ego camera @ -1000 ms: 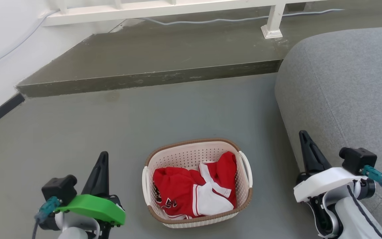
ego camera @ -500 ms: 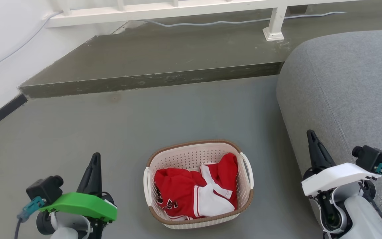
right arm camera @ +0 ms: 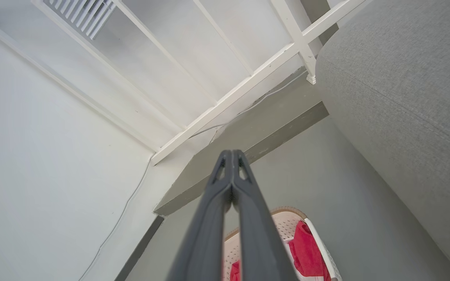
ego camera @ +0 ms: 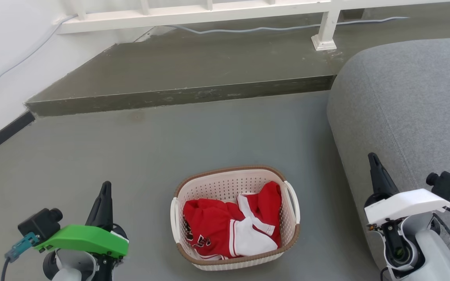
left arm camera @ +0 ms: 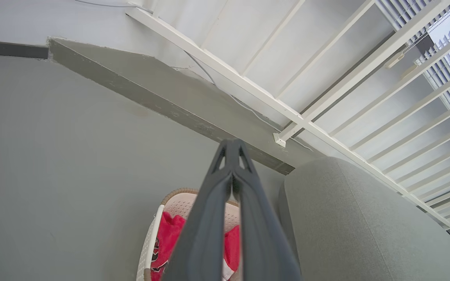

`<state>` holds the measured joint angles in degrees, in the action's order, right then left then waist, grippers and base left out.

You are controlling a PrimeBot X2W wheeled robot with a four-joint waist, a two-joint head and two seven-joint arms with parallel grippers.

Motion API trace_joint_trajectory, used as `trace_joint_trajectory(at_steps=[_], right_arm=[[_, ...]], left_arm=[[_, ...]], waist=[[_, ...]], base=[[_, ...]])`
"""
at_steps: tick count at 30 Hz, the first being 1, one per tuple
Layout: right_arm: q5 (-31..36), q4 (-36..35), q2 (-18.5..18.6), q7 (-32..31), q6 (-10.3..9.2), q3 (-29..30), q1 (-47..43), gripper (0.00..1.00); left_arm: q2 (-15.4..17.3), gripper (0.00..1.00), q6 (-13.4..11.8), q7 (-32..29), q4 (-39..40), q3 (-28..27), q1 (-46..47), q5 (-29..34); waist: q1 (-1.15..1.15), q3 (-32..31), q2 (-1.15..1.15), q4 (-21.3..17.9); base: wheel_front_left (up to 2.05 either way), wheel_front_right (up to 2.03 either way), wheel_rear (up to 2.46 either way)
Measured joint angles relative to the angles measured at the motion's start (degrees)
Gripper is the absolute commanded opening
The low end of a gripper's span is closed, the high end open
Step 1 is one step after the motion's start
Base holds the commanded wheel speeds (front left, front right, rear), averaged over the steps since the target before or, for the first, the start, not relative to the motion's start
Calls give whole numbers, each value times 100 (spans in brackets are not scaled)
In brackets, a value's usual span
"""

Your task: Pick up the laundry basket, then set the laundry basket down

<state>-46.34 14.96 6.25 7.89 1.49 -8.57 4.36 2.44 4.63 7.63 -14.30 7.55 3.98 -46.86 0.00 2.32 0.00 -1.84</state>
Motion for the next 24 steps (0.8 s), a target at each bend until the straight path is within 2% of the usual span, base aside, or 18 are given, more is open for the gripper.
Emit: trace_joint_trajectory(at_steps=[24], right_arm=[[-1521,22,-82,-446,154,491,0,0]], left_arm=[[2,0,69,-415,-51,-364,1,-1499]], waist=[[0,-72,0,61]], base=[[0,0,0]])
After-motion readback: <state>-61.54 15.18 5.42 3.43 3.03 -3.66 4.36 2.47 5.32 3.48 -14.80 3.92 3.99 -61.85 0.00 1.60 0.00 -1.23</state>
